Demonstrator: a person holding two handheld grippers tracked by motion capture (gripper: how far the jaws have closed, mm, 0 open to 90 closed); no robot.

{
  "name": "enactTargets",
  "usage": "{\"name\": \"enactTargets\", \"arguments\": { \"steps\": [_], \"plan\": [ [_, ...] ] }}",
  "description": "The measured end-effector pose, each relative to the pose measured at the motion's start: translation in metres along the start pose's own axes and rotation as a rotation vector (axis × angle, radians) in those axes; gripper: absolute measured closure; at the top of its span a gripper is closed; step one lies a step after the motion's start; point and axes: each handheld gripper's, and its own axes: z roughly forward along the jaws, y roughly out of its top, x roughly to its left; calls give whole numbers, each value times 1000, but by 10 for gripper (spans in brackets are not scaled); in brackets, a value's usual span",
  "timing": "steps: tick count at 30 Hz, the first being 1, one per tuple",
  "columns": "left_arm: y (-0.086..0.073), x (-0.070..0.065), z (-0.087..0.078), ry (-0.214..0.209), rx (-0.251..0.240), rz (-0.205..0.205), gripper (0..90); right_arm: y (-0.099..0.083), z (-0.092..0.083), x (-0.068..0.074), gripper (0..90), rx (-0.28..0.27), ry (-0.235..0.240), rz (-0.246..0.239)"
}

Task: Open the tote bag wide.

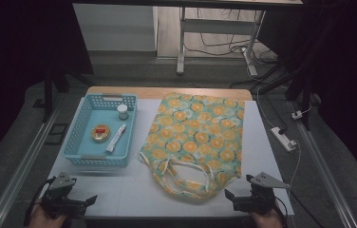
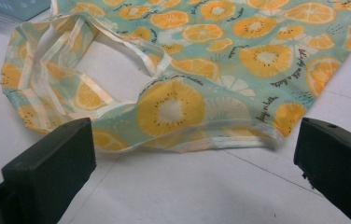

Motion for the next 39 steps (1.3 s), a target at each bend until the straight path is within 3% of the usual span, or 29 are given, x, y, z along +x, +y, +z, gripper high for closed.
{"name": "enactTargets", "arguments": {
  "steps": [22, 39],
  "plan": [
    [0, 3, 0, -35, 6, -9, 0, 1, 3, 2, 0, 25, 23, -29],
    [-1, 5, 0, -51, 1, -24, 0, 2, 2, 1, 0, 19, 31, -25]
  ]
}}
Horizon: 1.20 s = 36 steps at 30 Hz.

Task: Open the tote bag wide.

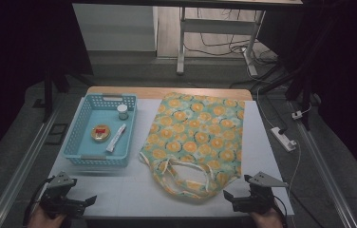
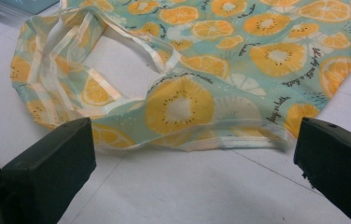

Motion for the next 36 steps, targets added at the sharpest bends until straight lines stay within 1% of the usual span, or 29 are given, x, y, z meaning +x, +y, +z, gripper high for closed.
{"name": "enactTargets", "arguments": {
  "steps": [2, 4, 10, 15, 16, 18, 23, 26, 27, 30, 32, 34, 36],
  "plan": [
    [0, 1, 0, -1, -3, 0, 0, 0, 0, 1, 0, -1, 0, -3],
    [0, 1, -1, -1, -8, -7, 0, 2, 0, 3, 0, -4, 4, -18],
    [-1, 2, -1, -7, -11, -10, 0, 6, 0, 8, 0, -9, 8, -47],
    [-1, 2, -1, -7, -12, -14, 0, 11, 2, 17, 0, -17, 40, -84],
    [-1, 2, -1, -7, -12, -14, 0, 11, 2, 17, 0, -17, 40, -84],
    [-1, 2, -1, -7, -11, -15, 0, 15, 3, 23, 0, -17, 55, -107],
    [-1, 3, -1, -9, -10, -16, 0, 17, 6, 28, 0, -9, 74, -113],
    [-1, 3, -1, -10, -8, -16, 0, 20, 10, 33, 0, -1, 107, -108],
    [-1, 3, -1, -9, -7, -16, 0, 20, 10, 33, 0, -1, 107, -108],
    [0, 2, 0, -7, -4, -16, 0, 22, 15, 38, 0, 15, 129, -116],
    [0, 2, 0, -8, -3, -16, 0, 23, 16, 40, 0, 18, 134, -117],
    [0, 2, 0, -8, -3, -16, 0, 25, 19, 44, 0, 27, 142, -133],
    [0, 2, 0, -8, -2, -16, 0, 25, 20, 46, 0, 32, 141, -136]
  ]
}}
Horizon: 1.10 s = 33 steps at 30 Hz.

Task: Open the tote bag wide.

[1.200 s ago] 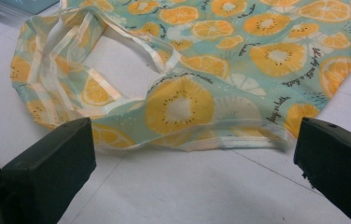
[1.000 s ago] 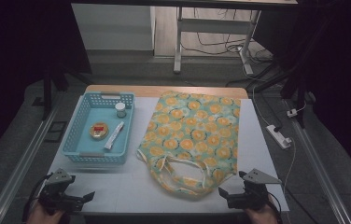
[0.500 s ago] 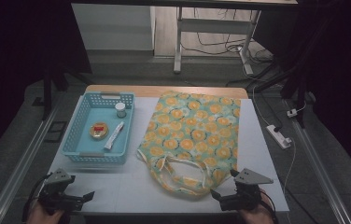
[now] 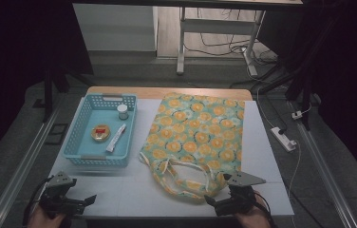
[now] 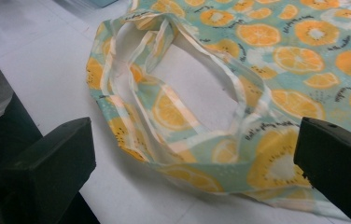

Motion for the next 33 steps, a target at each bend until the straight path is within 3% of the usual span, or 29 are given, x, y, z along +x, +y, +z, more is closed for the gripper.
{"name": "enactTargets", "arguments": {
  "steps": [33],
  "plan": [
    [0, 0, 0, 0, -2, -1, 0, 32, 55, 50, 7, 97, 87, -126]
  ]
}}
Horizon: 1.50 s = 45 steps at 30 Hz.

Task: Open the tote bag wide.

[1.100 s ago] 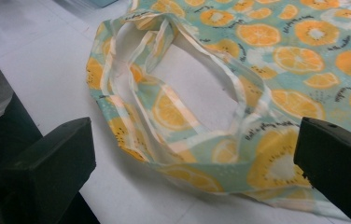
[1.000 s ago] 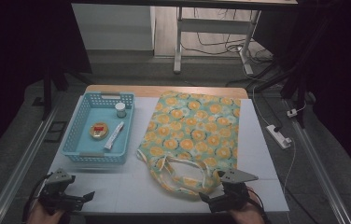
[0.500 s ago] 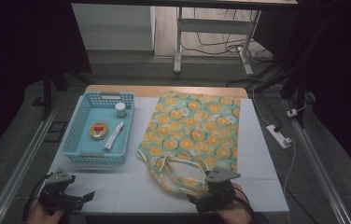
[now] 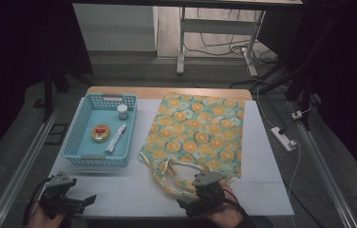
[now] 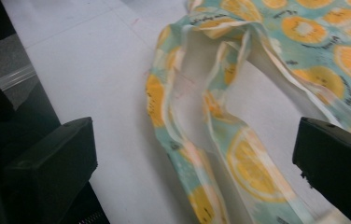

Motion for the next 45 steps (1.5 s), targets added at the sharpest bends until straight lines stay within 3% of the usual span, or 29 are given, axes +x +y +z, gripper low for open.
{"name": "enactTargets", "arguments": {
  "steps": [6, 15, 21, 24, 28, 34, 39, 45],
  "plan": [
    [0, 0, 0, 0, 0, -3, 0, 7, 11, 10, 88, 12, 45, -49],
    [0, 0, 0, 0, 1, -4, 0, 11, 23, 18, 321, 31, 118, -91],
    [0, 0, 0, 2, 1, 0, 0, 6, 35, 14, 462, 112, 104, -120],
    [1, 0, 1, 3, 3, -4, 0, 3, 38, 7, 692, 161, 109, -118],
    [1, 0, 1, 5, 4, -3, 0, 3, 36, 3, 895, 159, 108, -115],
    [1, 1, 0, 5, -7, -21, 0, 6, 29, 1, 900, 121, 140, -99],
    [0, 0, -1, 7, -11, -10, 0, 12, 21, 0, 900, 75, 162, -91],
    [-2, 1, -4, 2, -46, -14, 0, 22, 13, -12, 900, 43, 171, -56]
  ]
}}
